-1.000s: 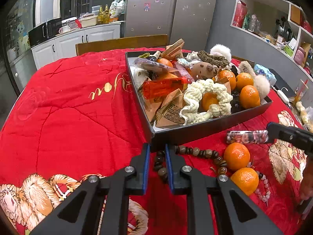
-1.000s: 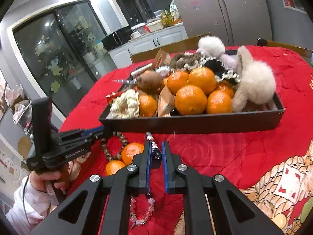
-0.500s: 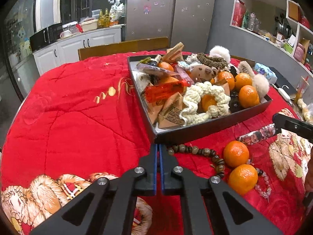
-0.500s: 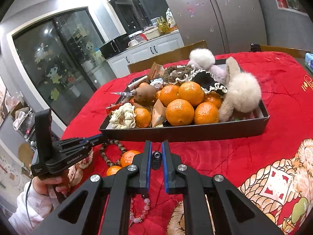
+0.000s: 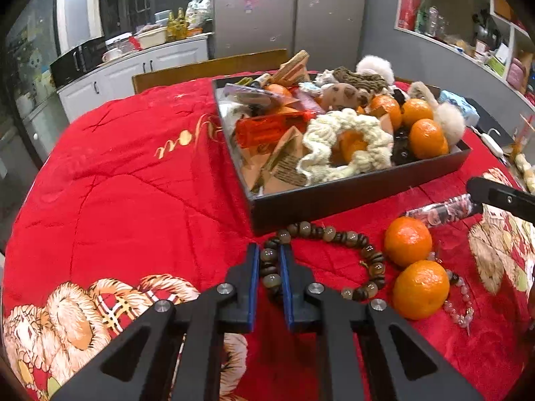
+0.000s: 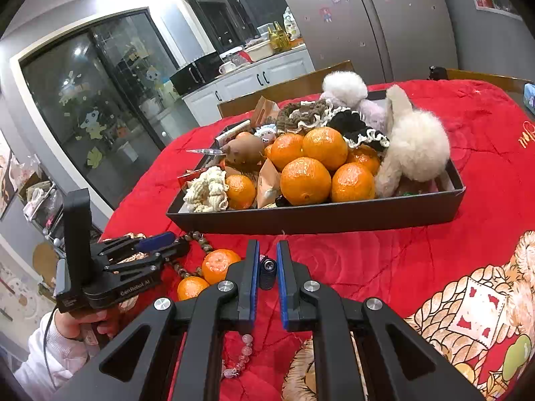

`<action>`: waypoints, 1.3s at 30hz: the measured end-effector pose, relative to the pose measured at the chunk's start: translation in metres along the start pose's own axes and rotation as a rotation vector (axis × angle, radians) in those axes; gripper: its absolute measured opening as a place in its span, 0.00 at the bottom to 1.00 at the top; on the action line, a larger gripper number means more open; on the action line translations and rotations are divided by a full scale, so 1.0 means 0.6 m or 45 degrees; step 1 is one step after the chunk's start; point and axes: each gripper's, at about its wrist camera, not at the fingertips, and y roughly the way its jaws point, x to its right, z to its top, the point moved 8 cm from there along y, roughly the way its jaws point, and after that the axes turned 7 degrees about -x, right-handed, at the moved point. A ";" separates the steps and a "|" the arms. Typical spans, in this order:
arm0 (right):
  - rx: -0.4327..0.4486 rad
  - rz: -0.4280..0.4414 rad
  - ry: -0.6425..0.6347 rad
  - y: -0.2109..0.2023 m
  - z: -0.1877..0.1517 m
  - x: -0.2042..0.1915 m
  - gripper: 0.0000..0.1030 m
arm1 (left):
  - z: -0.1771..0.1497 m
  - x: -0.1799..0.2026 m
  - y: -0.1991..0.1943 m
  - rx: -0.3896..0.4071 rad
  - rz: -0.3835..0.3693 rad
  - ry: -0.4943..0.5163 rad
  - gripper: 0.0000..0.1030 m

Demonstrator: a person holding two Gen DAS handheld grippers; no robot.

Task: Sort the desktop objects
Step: 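Lift the candy bar with the right tool while the left tool lifts the bracelet, then carry the candy bar and bead bracelet over the black box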

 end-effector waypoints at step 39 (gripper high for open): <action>0.138 0.023 -0.036 -0.066 0.050 -0.033 0.10 | 0.060 0.073 -0.140 0.230 -0.127 0.100 0.12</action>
